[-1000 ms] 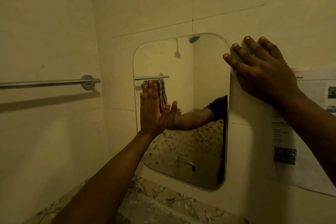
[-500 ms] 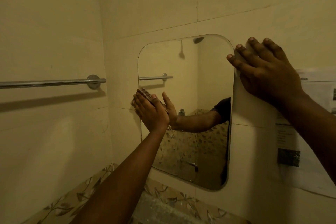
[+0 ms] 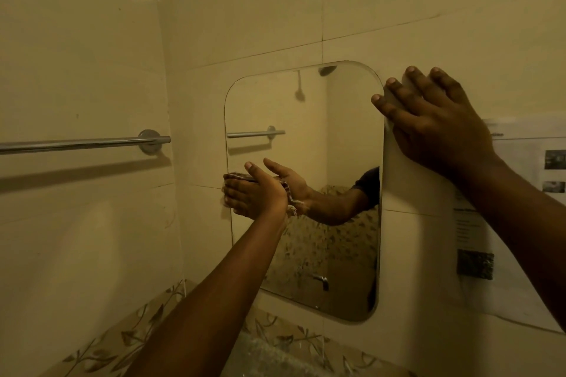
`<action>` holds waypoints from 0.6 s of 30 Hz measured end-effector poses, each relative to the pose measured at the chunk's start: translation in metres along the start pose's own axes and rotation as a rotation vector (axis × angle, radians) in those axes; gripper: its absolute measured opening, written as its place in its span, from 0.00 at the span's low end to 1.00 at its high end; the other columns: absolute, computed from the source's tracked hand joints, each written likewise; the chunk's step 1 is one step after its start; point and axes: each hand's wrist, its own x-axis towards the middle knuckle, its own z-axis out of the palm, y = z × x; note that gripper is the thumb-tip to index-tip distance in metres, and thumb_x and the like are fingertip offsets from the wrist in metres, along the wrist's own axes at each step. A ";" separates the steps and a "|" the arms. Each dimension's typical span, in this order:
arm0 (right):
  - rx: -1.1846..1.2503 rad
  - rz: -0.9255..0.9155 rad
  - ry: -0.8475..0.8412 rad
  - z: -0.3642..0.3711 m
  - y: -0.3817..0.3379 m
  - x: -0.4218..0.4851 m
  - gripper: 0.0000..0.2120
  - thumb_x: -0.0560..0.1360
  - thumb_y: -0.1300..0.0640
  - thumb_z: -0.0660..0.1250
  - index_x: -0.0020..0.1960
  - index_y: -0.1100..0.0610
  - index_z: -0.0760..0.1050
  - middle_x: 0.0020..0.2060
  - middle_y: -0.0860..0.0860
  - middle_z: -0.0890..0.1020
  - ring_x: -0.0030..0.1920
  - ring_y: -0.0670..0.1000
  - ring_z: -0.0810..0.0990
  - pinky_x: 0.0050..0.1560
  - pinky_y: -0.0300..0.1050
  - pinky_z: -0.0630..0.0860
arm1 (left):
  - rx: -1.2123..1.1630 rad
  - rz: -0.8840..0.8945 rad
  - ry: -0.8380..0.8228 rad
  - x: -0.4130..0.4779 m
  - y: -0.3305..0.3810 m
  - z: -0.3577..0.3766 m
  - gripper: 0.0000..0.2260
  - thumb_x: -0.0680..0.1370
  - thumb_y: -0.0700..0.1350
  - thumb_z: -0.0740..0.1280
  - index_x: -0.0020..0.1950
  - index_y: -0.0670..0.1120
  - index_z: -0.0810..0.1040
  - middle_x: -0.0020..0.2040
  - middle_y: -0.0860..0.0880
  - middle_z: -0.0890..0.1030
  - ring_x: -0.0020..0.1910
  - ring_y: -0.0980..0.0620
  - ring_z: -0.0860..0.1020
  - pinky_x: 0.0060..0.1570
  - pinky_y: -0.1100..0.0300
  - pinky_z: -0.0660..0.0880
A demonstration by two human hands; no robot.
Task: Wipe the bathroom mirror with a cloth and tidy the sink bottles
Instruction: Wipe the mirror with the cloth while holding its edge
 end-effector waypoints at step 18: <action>0.002 0.012 0.013 -0.003 -0.002 0.000 0.22 0.89 0.54 0.53 0.81 0.56 0.69 0.76 0.63 0.73 0.78 0.69 0.68 0.79 0.65 0.60 | 0.205 0.647 0.033 -0.055 -0.034 0.013 0.41 0.83 0.69 0.42 0.88 0.44 0.46 0.89 0.45 0.47 0.88 0.47 0.42 0.86 0.46 0.41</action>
